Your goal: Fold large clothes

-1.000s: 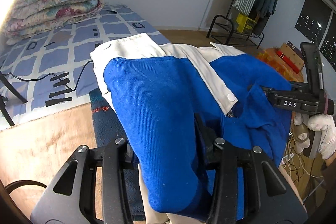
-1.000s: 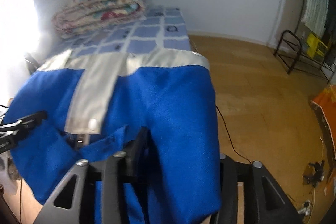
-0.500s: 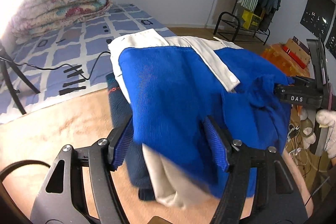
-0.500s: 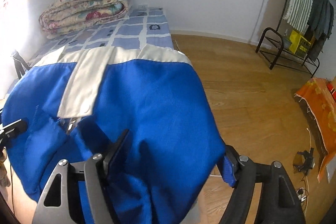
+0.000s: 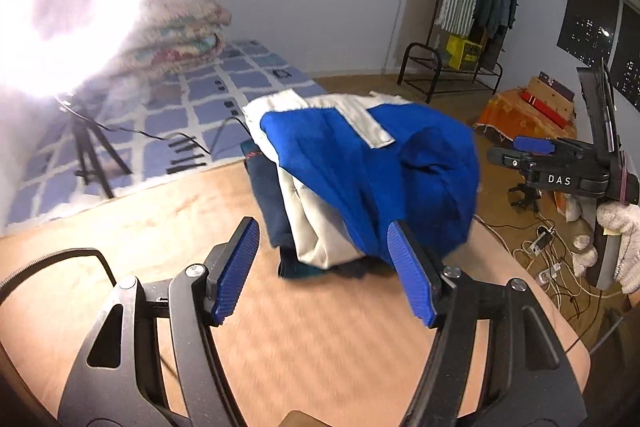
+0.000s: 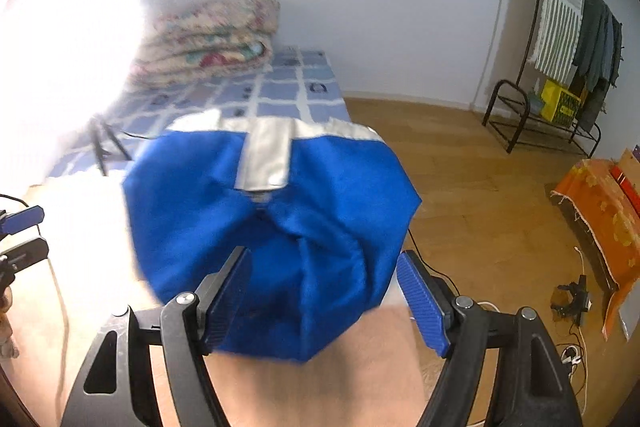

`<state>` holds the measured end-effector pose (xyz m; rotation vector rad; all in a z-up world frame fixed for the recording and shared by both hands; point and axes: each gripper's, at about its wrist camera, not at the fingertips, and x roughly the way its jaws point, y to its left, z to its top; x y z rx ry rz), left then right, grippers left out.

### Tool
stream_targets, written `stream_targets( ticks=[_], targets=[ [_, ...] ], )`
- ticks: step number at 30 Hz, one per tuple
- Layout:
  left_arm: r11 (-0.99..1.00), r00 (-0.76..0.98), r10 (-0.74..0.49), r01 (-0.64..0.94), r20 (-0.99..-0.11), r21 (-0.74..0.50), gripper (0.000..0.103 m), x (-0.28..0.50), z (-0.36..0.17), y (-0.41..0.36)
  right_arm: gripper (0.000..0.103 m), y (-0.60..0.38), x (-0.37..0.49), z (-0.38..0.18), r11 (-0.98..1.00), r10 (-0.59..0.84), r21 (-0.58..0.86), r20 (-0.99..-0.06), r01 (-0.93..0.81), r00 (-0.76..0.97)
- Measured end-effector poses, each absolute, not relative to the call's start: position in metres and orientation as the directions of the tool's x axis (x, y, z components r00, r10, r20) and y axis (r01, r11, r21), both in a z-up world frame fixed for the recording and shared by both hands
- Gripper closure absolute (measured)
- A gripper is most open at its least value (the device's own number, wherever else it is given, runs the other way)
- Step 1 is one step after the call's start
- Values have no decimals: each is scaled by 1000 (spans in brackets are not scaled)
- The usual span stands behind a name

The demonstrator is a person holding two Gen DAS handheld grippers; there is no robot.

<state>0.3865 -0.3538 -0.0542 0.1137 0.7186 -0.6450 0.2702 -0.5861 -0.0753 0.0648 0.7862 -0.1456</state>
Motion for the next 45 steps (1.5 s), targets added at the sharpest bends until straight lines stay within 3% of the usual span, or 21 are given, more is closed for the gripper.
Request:
stream_targets(
  ticks=[5, 9, 16, 22, 26, 33, 37, 45],
  targets=[
    [803, 608, -506, 591, -612, -76, 34, 326, -12, -324, 23, -551, 212, -29, 991, -98, 1, -673, 133, 733],
    [809, 638, -507, 584, -579, -65, 25, 280, 13, -296, 18, -528, 164, -1, 991, -82, 28, -654, 133, 752],
    [816, 655, -510, 574, -558, -71, 23, 210, 35, -256, 16, -484, 87, 20, 991, -115, -13, -622, 136, 774],
    [822, 680, -497, 568, -539, -42, 20, 162, 38, -234, 15, -455, 28, 25, 990, -106, 11, -579, 138, 809],
    [828, 686, -502, 556, -527, -65, 18, 144, 33, -223, 8, -439, 2, 23, 990, -124, -7, -545, 143, 829],
    [835, 691, -485, 548, -536, -49, 13, 128, 22, -218, 2, -437, -14, 9, 986, -134, 19, -523, 168, 842],
    [840, 699, -468, 542, -541, -26, 3, 121, 22, -218, 1, -437, -17, 3, 985, -129, 26, -532, 169, 837],
    [863, 746, -422, 505, -515, 24, 0, 107, 26, -211, 0, -437, -26, 0, 978, -176, 3, -513, 207, 840]
  ],
)
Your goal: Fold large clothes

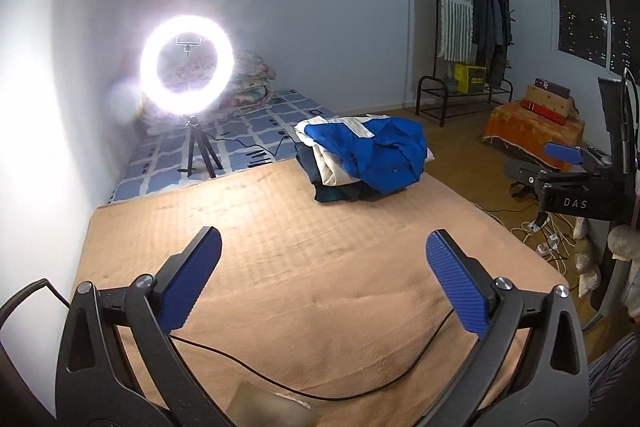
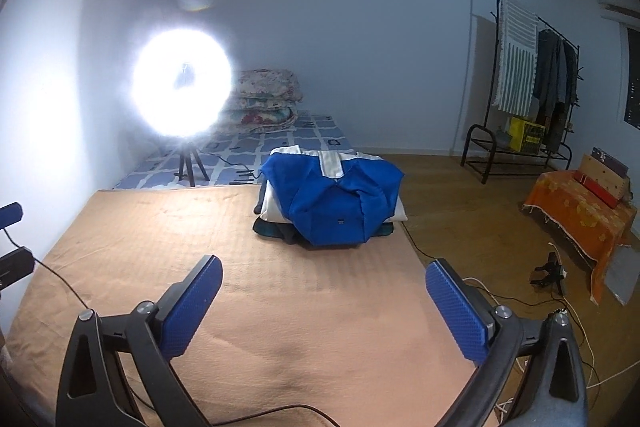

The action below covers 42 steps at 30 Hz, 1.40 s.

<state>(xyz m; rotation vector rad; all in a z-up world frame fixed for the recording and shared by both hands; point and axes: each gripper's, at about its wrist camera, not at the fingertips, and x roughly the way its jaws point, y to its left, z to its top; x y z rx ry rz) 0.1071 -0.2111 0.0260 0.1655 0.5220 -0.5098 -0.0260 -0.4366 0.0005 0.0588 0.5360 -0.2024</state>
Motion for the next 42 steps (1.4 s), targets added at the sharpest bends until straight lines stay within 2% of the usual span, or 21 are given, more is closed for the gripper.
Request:
stream_targets(
  ticks=[15, 42],
  targets=[
    [879, 783, -364, 467, -504, 91, 0, 97, 23, -213, 0, -435, -23, -7, 975, -201, -24, -521, 221, 830],
    [883, 789, -339, 454, -513, 116, 0, 96, 18, -216, 0, -431, -20, -14, 975, -198, -25, -541, 219, 818]
  ],
)
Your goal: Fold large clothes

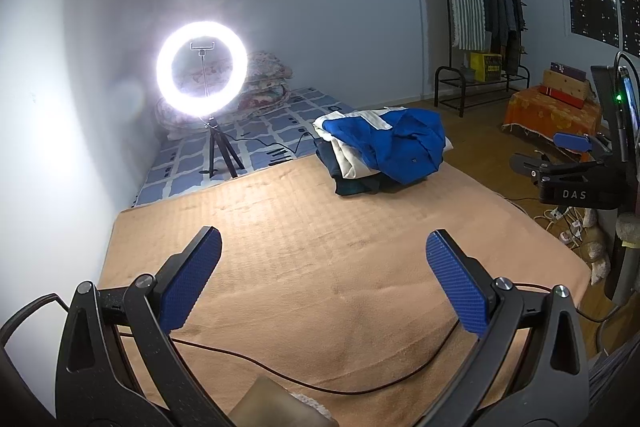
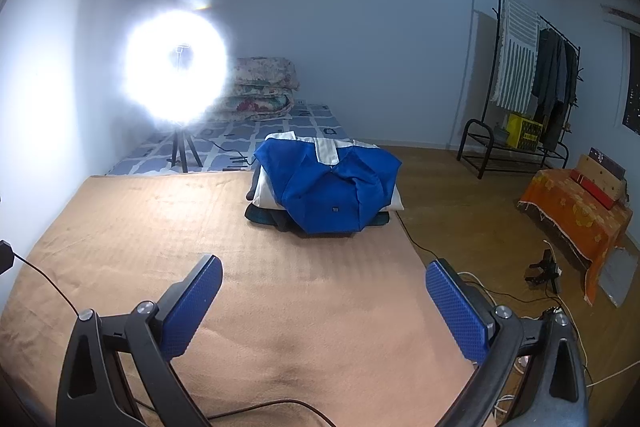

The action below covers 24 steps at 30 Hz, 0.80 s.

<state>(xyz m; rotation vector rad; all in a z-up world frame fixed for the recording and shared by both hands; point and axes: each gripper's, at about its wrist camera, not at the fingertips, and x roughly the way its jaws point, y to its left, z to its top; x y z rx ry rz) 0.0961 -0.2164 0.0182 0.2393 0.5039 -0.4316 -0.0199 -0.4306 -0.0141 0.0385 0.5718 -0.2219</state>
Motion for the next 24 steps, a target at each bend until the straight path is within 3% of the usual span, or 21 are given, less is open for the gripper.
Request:
stream_targets(
  ticks=[24],
  targets=[
    [893, 807, -312, 430, -500, 136, 0, 90, 20, -214, 0, -429, -21, -20, 977, -192, -29, -545, 210, 816]
  ],
)
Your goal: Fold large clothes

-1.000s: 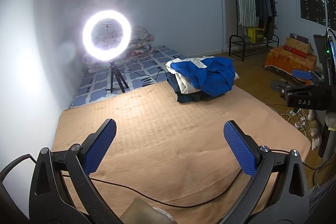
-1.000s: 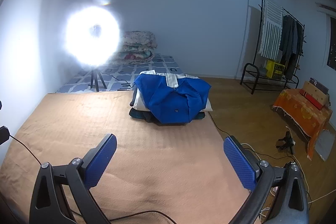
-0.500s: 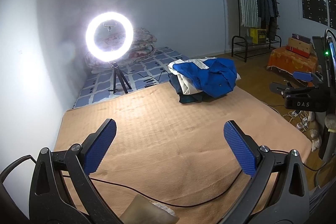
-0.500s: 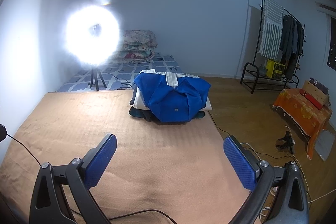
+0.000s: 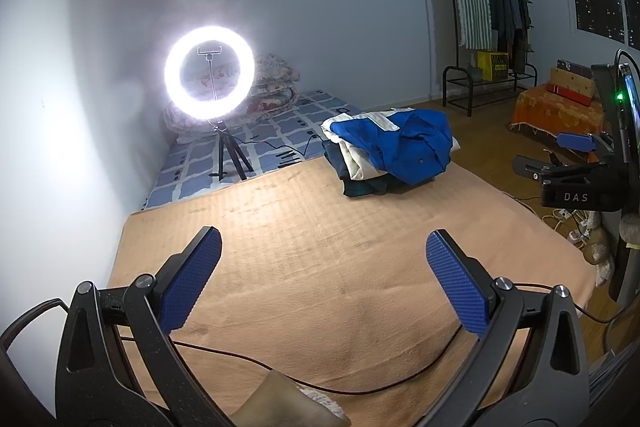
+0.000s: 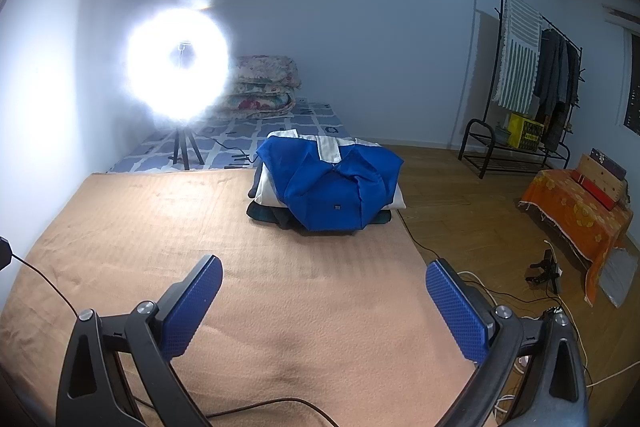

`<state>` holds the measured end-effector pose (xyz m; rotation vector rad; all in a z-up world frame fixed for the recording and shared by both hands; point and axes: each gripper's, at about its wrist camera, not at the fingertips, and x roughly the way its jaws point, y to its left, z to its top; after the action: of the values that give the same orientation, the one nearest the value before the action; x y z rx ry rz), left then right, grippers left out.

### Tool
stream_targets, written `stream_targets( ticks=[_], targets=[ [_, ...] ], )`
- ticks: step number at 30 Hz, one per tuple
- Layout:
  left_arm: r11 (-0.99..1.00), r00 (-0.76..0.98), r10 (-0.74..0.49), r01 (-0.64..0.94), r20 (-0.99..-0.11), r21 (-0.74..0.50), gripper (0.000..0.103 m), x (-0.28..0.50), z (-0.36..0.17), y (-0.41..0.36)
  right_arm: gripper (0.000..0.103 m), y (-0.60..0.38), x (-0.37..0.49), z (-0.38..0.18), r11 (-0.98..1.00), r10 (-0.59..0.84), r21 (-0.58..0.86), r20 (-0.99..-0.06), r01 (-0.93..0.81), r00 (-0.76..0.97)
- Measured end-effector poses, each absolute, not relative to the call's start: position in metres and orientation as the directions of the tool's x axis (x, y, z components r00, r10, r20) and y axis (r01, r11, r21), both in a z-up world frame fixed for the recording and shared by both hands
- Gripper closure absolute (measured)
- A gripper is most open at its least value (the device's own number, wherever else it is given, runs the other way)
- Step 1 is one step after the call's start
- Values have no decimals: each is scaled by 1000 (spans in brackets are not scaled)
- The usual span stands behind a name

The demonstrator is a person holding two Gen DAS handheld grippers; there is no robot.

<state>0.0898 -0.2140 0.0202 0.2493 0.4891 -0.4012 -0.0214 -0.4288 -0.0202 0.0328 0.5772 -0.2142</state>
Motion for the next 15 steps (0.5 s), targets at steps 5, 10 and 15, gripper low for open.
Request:
stream_targets(
  ticks=[5, 10, 15],
  targets=[
    [892, 805, -313, 431, -504, 134, 0, 90, 20, -215, 0, -428, -22, -21, 978, -189, -29, -546, 207, 816],
    [893, 806, -313, 430, -503, 134, 0, 89, 20, -215, 0, -429, -23, -21, 978, -188, -27, -547, 207, 816],
    [892, 804, -314, 432, -505, 134, 0, 89, 20, -214, 0, -429, -22, -22, 979, -185, -28, -548, 203, 816]
  ],
)
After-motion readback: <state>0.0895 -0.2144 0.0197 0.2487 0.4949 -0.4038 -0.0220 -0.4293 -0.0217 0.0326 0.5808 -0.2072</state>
